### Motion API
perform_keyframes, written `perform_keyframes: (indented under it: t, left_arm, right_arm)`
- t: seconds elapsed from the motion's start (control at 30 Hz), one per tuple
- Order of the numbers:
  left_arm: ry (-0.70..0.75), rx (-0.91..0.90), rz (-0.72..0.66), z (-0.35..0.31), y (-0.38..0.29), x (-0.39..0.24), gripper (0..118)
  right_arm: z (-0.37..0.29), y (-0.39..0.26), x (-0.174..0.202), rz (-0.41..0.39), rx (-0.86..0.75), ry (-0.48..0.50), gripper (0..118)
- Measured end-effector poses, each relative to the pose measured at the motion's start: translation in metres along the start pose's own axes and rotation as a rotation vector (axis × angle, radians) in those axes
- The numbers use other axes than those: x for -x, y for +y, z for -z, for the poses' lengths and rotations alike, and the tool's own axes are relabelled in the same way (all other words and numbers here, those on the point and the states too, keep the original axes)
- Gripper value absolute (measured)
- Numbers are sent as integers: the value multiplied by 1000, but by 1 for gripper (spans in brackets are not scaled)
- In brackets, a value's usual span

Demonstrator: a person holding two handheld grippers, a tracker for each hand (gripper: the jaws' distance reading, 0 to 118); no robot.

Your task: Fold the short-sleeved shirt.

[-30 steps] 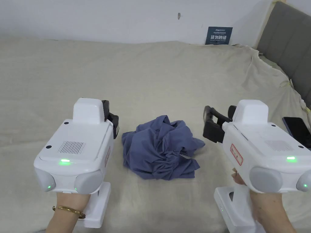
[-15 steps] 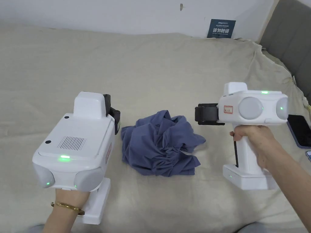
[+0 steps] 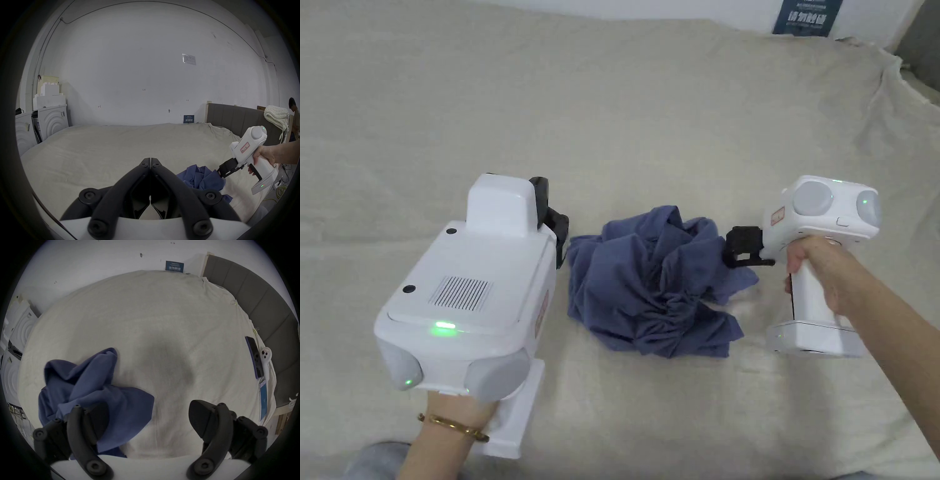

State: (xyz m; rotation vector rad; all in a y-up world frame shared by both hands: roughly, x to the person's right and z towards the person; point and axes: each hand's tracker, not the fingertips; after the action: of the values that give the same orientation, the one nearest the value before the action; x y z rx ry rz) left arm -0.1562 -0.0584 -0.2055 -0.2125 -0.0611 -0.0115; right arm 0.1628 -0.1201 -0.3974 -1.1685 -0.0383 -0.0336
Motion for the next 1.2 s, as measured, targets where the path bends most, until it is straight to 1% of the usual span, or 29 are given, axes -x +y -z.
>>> perform_keyframes:
  t: [0.07, 0.17, 0.23, 0.27, 0.3, 0.33, 0.37, 0.5, 0.57, 0.63, 0.7, 0.73, 0.77, 0.93, 1.03, 1.1, 1.2]
  left_arm:
    - [2, 7, -3, 4, -2, 0, 0]
    - [2, 27, -10, 11, -6, 1, 0]
    - [3, 38, -7, 14, -9, 1, 0]
    - [4, 44, -3, 15, -11, 1, 0]
    - [6, 49, -1, 16, -12, 1, 0]
    - [7, 53, -3, 17, -13, 2, 0]
    - [8, 59, -6, 17, -14, 3, 0]
    - [-2, 96, -18, 22, -12, 8, 0]
    - [-14, 141, -65, 30, -8, 14, 15]
    - [-31, 235, -92, 45, -2, 20, 52]
    - [-42, 391, -98, 70, 6, 27, 92]
    - [-60, 434, -105, 80, 8, 29, 100]
    - [-77, 476, -117, 92, 10, 32, 103]
    - [-97, 656, -112, 142, 10, 31, 103]
    - [-76, 744, -101, 171, -3, 25, 103]
    - [-46, 807, -59, 187, -13, 18, 103]
    - [-11, 829, -19, 203, -24, 8, 102]
  right_arm:
    - [9, 1, 1, 12, 24, 4, 93]
    - [21, 0, 0, 30, 54, 20, 73]
    - [27, -1, 0, 32, 66, 28, 53]
    - [29, -3, 0, 34, 69, 35, 40]
    - [31, -5, 2, 40, 72, 44, 21]
    - [32, -6, 3, 44, 73, 47, 9]
    - [33, -7, 2, 45, 71, 45, 5]
    - [29, -8, 2, 36, 48, 40, 3]
    - [22, -8, 1, 34, 15, 43, 3]
    - [13, -8, 0, 8, -20, 37, 3]
    - [2, -9, 0, -24, -66, 23, 3]
    - [-3, -9, 0, -29, -77, 24, 3]
    - [-7, -9, -1, -34, -89, 29, 3]
    - [-25, -10, -6, -55, -127, 53, 3]
    - [-32, -12, -8, -65, -164, 66, 3]
    - [-36, -15, -8, -100, -195, 41, 3]
    - [-37, -18, -7, -134, -204, 37, 3]
